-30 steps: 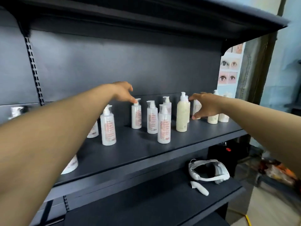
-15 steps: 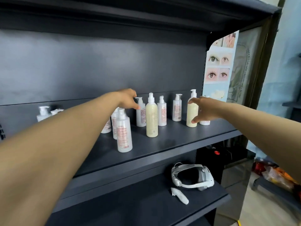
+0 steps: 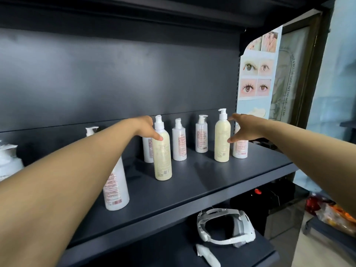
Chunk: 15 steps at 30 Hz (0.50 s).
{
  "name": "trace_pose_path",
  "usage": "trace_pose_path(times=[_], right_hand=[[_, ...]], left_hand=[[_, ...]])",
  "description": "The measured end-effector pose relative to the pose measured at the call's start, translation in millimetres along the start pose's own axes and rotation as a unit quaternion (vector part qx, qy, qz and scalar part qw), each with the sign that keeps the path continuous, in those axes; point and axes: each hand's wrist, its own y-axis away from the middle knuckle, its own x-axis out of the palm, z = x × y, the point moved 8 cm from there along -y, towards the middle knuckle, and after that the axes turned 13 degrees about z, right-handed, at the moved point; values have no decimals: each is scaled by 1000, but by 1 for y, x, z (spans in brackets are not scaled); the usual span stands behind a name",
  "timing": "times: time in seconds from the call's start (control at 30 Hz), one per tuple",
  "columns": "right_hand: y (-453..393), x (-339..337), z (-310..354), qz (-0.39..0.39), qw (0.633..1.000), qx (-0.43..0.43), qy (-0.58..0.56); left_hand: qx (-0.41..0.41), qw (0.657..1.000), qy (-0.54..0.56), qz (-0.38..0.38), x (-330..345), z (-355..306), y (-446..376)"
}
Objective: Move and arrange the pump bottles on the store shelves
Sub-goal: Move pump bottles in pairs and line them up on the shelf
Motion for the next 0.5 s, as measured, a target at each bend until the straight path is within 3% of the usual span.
trace_pose_path(times=[0.13,0.3,0.5], right_hand=[[-36,2,-22,-11,998,4,-59],[-92,13,-52,0,986,-5,-167],[-140,32,-62,26,949,-83,-304]], left_hand=[[3,999,53,3,3,1,-25],[6,979,205,-8,17,6,-47],[-10,943,333,-23,31,14,-58]])
